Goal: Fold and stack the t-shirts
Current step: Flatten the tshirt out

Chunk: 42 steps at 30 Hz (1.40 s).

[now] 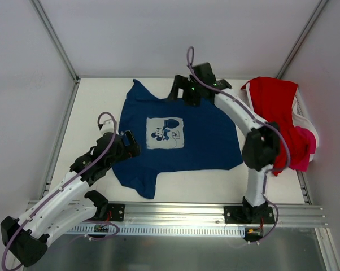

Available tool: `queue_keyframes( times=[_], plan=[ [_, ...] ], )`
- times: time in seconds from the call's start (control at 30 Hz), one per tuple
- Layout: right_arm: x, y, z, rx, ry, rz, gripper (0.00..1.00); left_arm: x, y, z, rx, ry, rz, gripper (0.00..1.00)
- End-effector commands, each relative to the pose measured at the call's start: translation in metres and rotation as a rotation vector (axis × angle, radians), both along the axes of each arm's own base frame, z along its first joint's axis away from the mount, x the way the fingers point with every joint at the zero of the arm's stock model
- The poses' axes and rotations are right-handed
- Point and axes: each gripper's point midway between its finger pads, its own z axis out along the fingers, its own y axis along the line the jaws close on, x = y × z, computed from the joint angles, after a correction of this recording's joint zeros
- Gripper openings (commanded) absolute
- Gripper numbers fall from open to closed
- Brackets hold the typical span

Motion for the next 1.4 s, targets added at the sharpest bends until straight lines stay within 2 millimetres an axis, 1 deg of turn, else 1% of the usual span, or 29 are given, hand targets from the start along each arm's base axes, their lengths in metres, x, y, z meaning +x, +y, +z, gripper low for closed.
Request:
queue_keyframes(
  times=[0.0,0.03,0.07,0.1,0.13,0.17,0.2,0.23,0.27,0.3,0.33,0.37,0.43,0.6,0.7,0.73,0.83,0.87,0.9,0.93,0.97,1.0,1.03,1.07,1.13,1.27,1.37],
  plan=[
    [0.024,0.066,-0.006,0.084,0.051,0.143,0.99,0.007,0.005,0.022,0.014,-0.102,0.003,0.99],
    [0.038,0.082,-0.002,0.138,0.047,0.145,0.99,0.006,0.011,0.026,0.004,-0.125,0.028,0.99],
    [0.058,0.107,-0.005,0.221,0.041,0.189,0.99,0.005,0.013,0.023,-0.003,-0.126,0.042,0.99],
    [0.069,0.118,-0.002,0.299,0.08,0.159,0.99,0.001,0.015,0.019,-0.012,-0.13,0.049,0.99],
    [0.086,0.133,0.01,0.393,0.022,0.172,1.0,-0.001,0.015,0.016,-0.022,-0.126,0.044,0.99],
    [0.094,0.143,-0.002,0.454,0.04,0.181,0.99,-0.003,0.014,0.015,-0.033,-0.125,0.037,0.99],
    [0.101,0.147,-0.003,0.5,0.035,0.168,0.99,-0.006,0.013,0.008,-0.034,-0.115,0.031,0.99],
    [0.111,0.152,0.007,0.563,-0.01,0.16,0.99,-0.008,0.014,0.009,-0.044,-0.123,0.028,0.99],
    [0.117,0.153,0.001,0.562,-0.023,0.138,0.99,-0.01,0.015,0.003,-0.039,-0.114,0.026,0.99],
    [0.12,0.153,0.001,0.563,-0.039,0.129,1.0,-0.012,0.015,0.002,-0.044,-0.115,0.024,0.99],
    [0.128,0.153,0.006,0.566,-0.1,0.125,0.99,-0.014,0.016,0.001,-0.05,-0.122,0.024,0.99],
    [0.13,0.152,0.003,0.557,-0.112,0.115,0.99,-0.015,0.018,-0.004,-0.05,-0.117,0.029,0.99],
    [0.137,0.149,-0.002,0.54,-0.141,0.089,1.0,-0.016,0.019,-0.005,-0.056,-0.123,0.037,0.99],
    [0.148,0.145,-0.012,0.489,-0.212,0.07,0.99,-0.016,0.019,-0.01,-0.057,-0.105,0.042,0.98],
    [0.157,0.141,-0.018,0.474,-0.243,0.029,1.0,-0.016,0.016,-0.016,-0.052,-0.074,0.039,0.98],
    [0.16,0.139,-0.026,0.464,-0.239,0.003,0.99,-0.016,0.015,-0.016,-0.05,-0.07,0.04,0.98],
    [0.166,0.14,-0.029,0.491,-0.245,-0.043,0.99,-0.015,0.015,-0.019,-0.047,-0.053,0.045,0.97],
    [0.165,0.144,-0.038,0.497,-0.231,-0.053,0.99,-0.015,0.015,-0.02,-0.045,-0.051,0.045,0.97],
    [0.165,0.148,-0.036,0.517,-0.237,-0.054,0.99,-0.014,0.015,-0.02,-0.041,-0.048,0.048,0.97],
    [0.164,0.152,-0.039,0.53,-0.223,-0.06,0.99,-0.013,0.016,-0.02,-0.034,-0.05,0.052,0.97],
    [0.161,0.162,-0.041,0.535,-0.223,-0.052,0.99,-0.012,0.016,-0.019,-0.032,-0.052,0.054,0.97],
    [0.162,0.164,-0.043,0.527,-0.23,-0.059,0.99,-0.012,0.016,-0.019,-0.027,-0.048,0.055,0.97],
    [0.158,0.171,-0.044,0.524,-0.232,-0.054,1.0,-0.012,0.016,-0.02,-0.022,-0.047,0.053,0.97],
    [0.158,0.174,-0.048,0.52,-0.232,-0.058,0.99,-0.012,0.017,-0.02,-0.022,-0.045,0.056,0.97],
    [0.156,0.179,-0.051,0.519,-0.237,-0.07,1.0,-0.012,0.017,-0.022,-0.018,-0.042,0.055,0.97],
    [0.155,0.186,-0.066,0.526,-0.219,-0.093,0.99,-0.014,0.018,-0.027,-0.019,-0.033,0.064,0.96],
    [0.152,0.194,-0.071,0.534,-0.22,-0.099,0.99,-0.014,0.019,-0.031,-0.015,-0.025,0.069,0.97]
  ],
)
